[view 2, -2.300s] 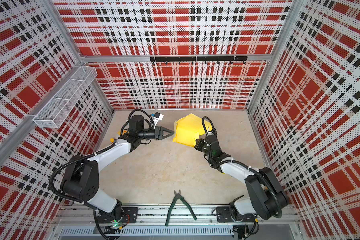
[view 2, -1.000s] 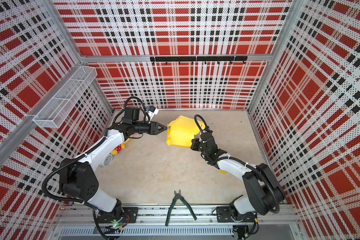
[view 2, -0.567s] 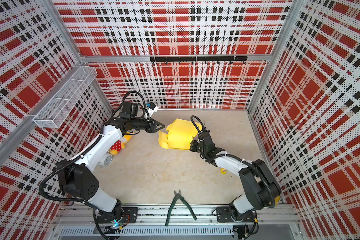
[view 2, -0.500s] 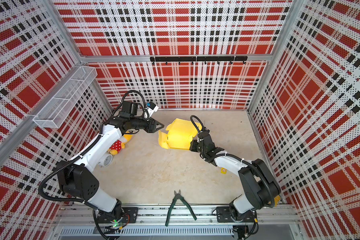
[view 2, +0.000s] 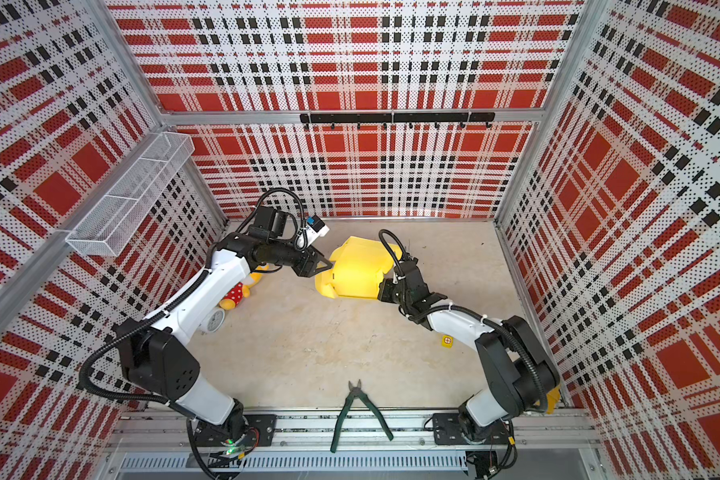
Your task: Fold the paper box
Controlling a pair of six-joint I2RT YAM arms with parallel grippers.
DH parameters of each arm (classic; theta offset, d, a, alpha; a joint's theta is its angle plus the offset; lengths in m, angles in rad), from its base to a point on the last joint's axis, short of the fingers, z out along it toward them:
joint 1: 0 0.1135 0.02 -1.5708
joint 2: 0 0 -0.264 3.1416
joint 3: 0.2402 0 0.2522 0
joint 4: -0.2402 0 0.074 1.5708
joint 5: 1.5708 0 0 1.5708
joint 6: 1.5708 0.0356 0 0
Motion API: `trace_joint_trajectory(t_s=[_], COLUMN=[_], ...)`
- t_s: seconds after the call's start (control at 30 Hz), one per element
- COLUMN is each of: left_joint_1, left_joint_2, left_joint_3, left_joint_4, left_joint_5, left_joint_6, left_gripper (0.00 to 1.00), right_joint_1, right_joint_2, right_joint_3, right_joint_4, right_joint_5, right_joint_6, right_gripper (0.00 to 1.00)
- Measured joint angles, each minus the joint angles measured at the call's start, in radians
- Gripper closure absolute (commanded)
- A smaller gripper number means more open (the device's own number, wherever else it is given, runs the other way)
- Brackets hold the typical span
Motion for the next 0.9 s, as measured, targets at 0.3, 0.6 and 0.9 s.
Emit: trace_joint_trajectory(t_s=[0.3,0.6,0.9], left_joint_1=[0.003,0.014,0.023], left_joint_2=[0.032,0.036,0.036], left_joint_3=[0.047,0.068,0.068], left_joint_4=[-0.009,-0.007,-0.003], left_joint_5=[-0.124,-0.263,-0.27], left_joint_6=[-0.032,-0.07,-0.099], left_gripper=[0.48,0.45,0.38], right_joint_1=[0.019,0.026,0.029], right_joint_2=[0.014,0.014,0.014], right_joint_3=[0.012,0.012,0.012], right_joint_4=[-0.003,-0.002,-0.003], right_joint_5=[-0.017,-0.026,-0.02], right_joint_6=[-0.023,-0.039,-0.042], right_gripper=[1.0,1.0,1.0])
